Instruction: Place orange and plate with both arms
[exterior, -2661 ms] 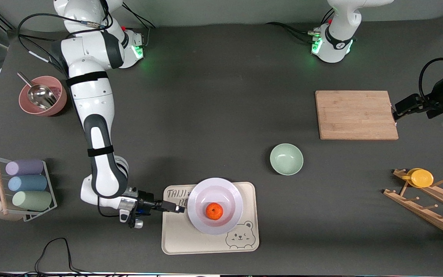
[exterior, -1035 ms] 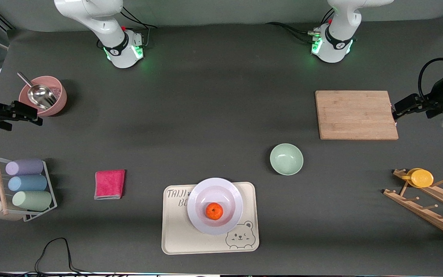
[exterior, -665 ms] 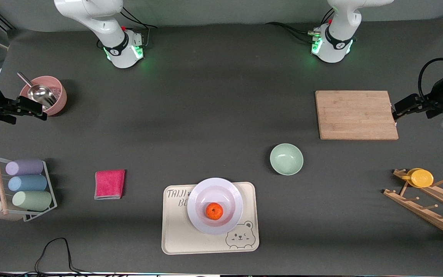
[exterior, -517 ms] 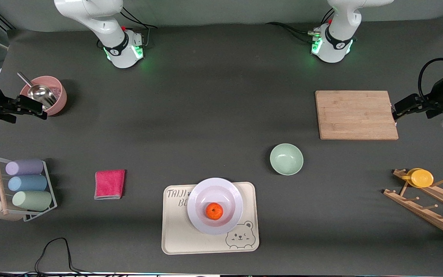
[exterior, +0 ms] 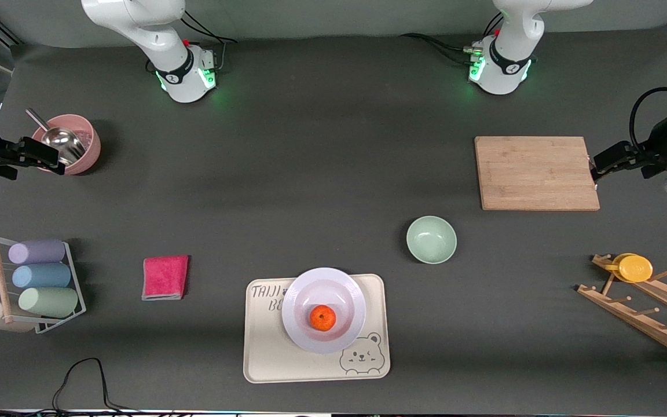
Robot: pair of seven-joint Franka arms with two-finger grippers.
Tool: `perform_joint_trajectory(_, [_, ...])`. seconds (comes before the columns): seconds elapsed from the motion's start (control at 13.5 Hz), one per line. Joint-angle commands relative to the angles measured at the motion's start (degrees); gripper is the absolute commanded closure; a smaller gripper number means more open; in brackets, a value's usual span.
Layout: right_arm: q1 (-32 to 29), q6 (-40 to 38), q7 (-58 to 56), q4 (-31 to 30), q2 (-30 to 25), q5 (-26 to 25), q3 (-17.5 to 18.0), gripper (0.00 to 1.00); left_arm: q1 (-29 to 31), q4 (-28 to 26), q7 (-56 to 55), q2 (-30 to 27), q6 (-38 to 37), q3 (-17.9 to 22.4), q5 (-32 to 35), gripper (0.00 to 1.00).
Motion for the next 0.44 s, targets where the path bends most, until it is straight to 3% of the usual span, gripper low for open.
perform_joint_trajectory(0.0, [0.29, -0.55, 1.59, -0.86, -1.38, -2.07, -0.04, 0.00, -1.18, -0.93, -2.08, -1.41, 0.44, 0.33, 1.33, 0.00])
perform_joint_trajectory(0.37, [0.29, -0.55, 1.68, -0.86, -1.29, -2.51, -0.04, 0.00, -1.19, -0.67, -2.35, -1.32, 0.79, -0.64, 3.53, 0.00])
